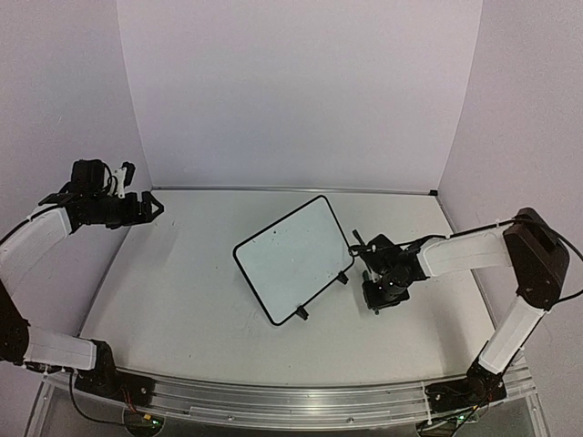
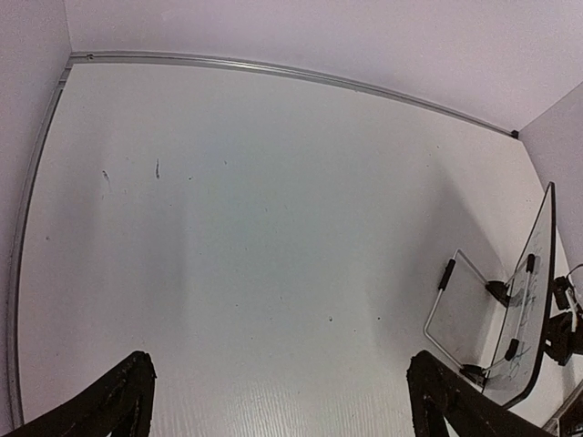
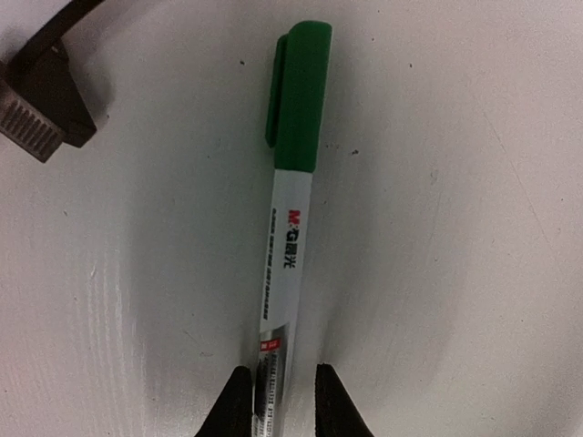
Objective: Write a sentence on the whiteboard
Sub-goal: Pick up the whiteboard marker from the center of the board.
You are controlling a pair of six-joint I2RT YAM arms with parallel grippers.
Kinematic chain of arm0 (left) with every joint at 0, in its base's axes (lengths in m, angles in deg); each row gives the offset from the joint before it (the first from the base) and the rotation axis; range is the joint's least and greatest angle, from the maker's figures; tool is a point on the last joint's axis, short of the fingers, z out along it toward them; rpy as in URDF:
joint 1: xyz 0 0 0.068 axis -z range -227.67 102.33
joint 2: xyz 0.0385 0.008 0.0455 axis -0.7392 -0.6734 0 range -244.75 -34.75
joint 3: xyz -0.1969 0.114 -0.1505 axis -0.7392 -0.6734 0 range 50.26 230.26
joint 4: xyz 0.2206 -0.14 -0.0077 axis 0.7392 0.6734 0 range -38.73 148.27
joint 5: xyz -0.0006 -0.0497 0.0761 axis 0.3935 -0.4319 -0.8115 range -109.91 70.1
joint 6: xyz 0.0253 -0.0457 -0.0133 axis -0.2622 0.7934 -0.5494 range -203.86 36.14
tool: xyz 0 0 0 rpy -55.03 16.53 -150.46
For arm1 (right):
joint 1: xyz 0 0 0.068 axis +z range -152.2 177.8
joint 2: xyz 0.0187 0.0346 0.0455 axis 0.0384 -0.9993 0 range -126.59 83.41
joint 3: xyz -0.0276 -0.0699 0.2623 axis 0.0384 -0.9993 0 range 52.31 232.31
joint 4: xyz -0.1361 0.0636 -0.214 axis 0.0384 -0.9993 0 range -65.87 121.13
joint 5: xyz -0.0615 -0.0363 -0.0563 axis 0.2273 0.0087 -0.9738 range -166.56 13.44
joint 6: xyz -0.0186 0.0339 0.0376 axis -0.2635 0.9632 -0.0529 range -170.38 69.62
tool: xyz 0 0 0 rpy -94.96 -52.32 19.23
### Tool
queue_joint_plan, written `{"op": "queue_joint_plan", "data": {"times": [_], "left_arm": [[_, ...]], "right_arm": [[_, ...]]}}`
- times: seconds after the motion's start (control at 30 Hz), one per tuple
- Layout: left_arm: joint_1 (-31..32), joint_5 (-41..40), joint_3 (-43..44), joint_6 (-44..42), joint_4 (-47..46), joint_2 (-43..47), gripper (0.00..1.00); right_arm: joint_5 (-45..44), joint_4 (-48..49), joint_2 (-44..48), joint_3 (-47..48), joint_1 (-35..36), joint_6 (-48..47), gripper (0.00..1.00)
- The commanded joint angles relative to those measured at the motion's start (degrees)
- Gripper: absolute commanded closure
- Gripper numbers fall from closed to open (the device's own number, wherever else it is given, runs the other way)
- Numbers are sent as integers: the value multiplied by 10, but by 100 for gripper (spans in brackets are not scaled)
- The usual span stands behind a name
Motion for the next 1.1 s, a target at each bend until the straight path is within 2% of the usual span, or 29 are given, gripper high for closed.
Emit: {"op": "queue_joint_plan", "data": {"times": [0.0,0.13,0.23,0.27,0.4,0.47,0.6,0.73,0.9,1.07], "left_arm": [[22,8,12,-17,2,-4,4],[38,6,14,-23,3,4,4],[57,5,20,-25,5,16,5],[65,5,26,-29,10,22,5],[109,-6,89,-54,80,37,6],[123,15,118,-37,107,44,7],[153,86,135,29,101,61,8],[225,91,140,82,81,50,9],[338,97,161,127,35,11,8],[398,120,192,135,17,-35,4]], "right_arm": [[15,2,-6,9,-10,1,80],[32,16,-8,2,-19,5,86],[37,18,-2,-2,-23,7,99],[34,18,7,-2,-24,8,100],[36,-18,78,8,-22,-11,100],[45,-36,138,12,-17,-33,100],[64,-69,241,31,11,-76,100],[87,-90,294,72,70,-111,100],[84,-100,277,137,147,-131,100],[82,-101,216,199,200,-154,100]]}}
